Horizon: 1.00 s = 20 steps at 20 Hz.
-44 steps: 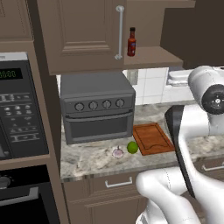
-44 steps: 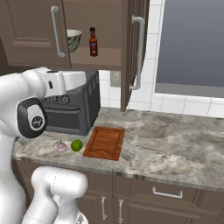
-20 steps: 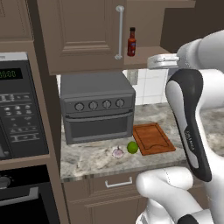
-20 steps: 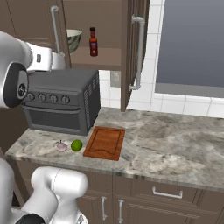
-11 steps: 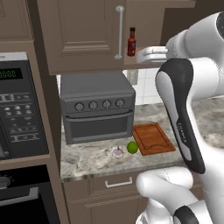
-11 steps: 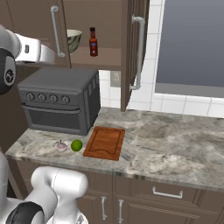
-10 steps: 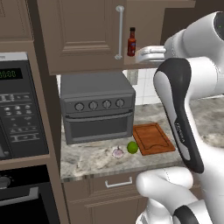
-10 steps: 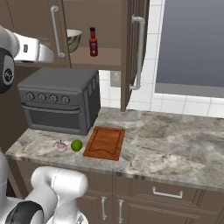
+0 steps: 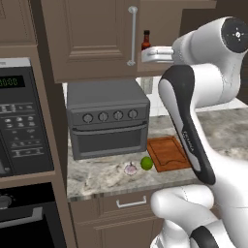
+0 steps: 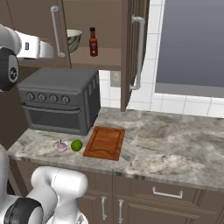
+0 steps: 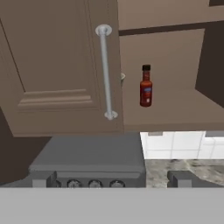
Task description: Open the cabinet. Place the bowl and condiment on the counter. Then place the lime and garlic on the cutting board.
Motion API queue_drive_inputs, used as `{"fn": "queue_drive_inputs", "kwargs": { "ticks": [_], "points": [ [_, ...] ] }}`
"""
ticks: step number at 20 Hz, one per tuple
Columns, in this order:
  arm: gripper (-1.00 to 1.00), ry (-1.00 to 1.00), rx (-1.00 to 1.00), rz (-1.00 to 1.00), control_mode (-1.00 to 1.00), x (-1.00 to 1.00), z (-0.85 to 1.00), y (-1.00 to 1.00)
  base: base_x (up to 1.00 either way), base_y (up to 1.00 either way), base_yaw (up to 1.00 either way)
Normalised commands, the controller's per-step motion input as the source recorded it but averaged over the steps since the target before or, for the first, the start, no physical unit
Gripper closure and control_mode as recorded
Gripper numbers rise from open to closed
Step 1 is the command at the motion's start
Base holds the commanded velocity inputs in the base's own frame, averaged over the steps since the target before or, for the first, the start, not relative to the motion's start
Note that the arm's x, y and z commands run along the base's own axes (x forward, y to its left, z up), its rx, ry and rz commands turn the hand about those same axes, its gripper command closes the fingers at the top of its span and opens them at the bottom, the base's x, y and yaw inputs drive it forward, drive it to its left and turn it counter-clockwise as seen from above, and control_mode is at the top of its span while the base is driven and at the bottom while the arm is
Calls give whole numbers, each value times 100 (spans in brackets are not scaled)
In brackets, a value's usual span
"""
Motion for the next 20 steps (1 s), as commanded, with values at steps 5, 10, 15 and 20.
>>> {"fn": "queue_drive_inputs", "kwargs": {
  "ticks": [5,10,15,20],
  "points": [
    [-100,-6,0,0,-100,41,0,0,0,0,0],
    [-100,0,0,0,-100,43,0,0,0,0,0],
    [-100,0,0,0,-100,48,0,6,0,0,0],
    [-100,0,0,0,-100,43,0,15,0,0,0]
  ]
}}
